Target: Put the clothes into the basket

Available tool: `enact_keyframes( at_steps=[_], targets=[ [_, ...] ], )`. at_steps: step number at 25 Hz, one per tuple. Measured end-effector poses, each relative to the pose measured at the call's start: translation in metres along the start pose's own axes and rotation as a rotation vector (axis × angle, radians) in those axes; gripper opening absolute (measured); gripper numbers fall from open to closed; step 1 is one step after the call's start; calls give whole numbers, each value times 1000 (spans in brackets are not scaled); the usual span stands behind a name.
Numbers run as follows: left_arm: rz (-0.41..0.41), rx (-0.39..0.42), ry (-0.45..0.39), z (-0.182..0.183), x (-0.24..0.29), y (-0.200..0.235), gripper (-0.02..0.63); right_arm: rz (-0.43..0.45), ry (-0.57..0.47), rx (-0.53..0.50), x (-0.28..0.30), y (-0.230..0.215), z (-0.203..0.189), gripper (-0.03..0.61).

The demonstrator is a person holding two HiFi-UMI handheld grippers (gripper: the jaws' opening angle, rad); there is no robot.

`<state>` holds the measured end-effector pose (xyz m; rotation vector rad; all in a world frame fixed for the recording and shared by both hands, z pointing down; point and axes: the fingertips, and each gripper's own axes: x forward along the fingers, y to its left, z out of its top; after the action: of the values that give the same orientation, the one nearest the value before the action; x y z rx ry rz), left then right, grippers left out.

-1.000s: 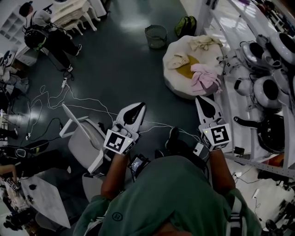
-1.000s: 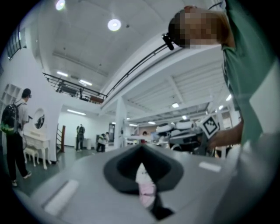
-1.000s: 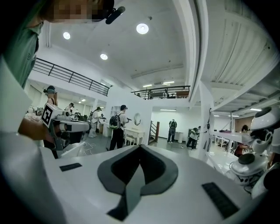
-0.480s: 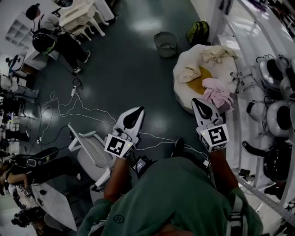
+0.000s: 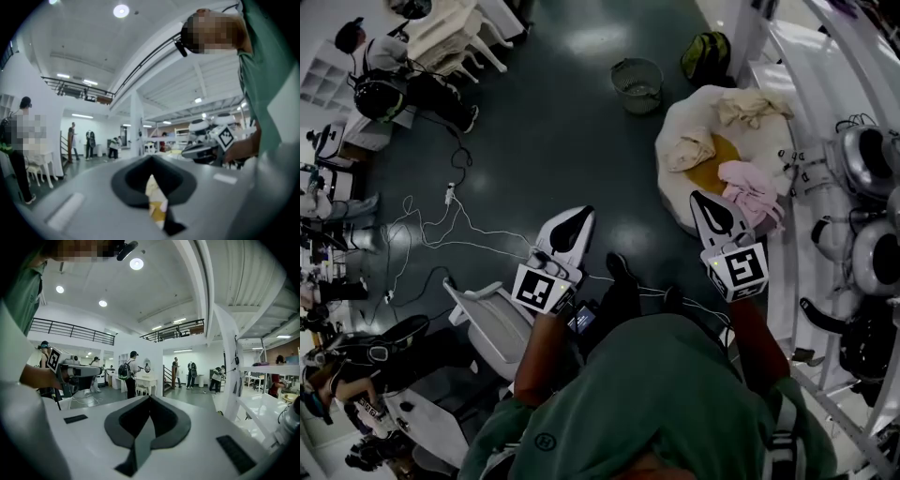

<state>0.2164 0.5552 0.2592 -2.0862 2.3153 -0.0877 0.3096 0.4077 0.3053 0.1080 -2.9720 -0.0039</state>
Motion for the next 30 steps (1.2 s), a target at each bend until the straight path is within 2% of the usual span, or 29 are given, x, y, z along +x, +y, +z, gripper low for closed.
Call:
enact_keyframes(
  at_steps=[4,7,9,13,21,25,30],
  targets=[
    [-59,-27,-15,-14,30,45,5,-66,17,-14,33,-18,1,5],
    [-120,-15,-34,-25,51,75,5,-152,3,-13,56,-34,8,5],
    [-163,10,-65,-23,66,100,5,-205,-19,-4,74,-40,20,5],
    [-224,-24,-115,-14,80,148,5,-242,-28,-27,119,-34,42,5],
    [-281,-50,-97,-28,118,212,5,-304,-6,-14,179,-52,48,5],
    [-339,-44,-42,-43,153,227,5,-356,-3,16,198,-81,44,5],
    [-384,-50,-24,-42,212,242,5,-401,-5,69,224,-132,30,6]
  ],
)
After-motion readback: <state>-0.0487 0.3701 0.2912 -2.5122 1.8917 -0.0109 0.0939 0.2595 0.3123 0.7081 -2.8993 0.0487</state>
